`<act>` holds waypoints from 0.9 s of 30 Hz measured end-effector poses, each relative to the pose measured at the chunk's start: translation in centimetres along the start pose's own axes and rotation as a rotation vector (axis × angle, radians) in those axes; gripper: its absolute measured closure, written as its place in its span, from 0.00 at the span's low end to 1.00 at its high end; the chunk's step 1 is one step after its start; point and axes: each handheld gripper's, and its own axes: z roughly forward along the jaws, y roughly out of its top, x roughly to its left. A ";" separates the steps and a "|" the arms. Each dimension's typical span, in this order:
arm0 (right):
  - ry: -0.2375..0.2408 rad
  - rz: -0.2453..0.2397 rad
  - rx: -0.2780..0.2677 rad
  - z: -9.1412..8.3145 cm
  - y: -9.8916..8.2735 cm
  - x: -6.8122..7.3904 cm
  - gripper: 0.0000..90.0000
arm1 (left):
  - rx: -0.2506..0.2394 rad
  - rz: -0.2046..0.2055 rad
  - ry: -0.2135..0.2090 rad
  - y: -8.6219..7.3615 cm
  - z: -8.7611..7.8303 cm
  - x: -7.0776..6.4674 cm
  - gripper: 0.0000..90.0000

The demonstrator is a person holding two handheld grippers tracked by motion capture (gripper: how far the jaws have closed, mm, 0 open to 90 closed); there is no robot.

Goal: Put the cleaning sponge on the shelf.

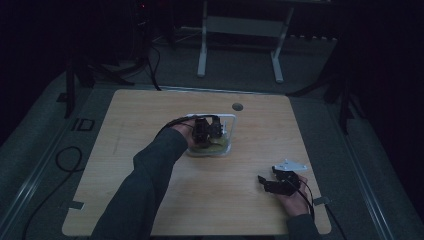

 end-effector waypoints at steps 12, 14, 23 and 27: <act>0.000 -0.001 0.000 0.0 0.0 0.0 0.30 | 0.036 0.012 -0.004 0.5 1.5 0.4 0.80; -0.001 -0.002 -0.001 0.0 0.0 0.0 0.30 | 0.046 0.016 -0.004 0.5 1.7 0.4 0.80; 0.000 0.001 0.001 0.0 0.0 0.0 0.30 | 0.068 0.025 0.011 0.5 2.2 0.5 0.80; 0.000 0.001 0.001 0.0 0.0 0.0 0.30 | 0.082 0.029 0.015 0.6 2.6 0.4 0.80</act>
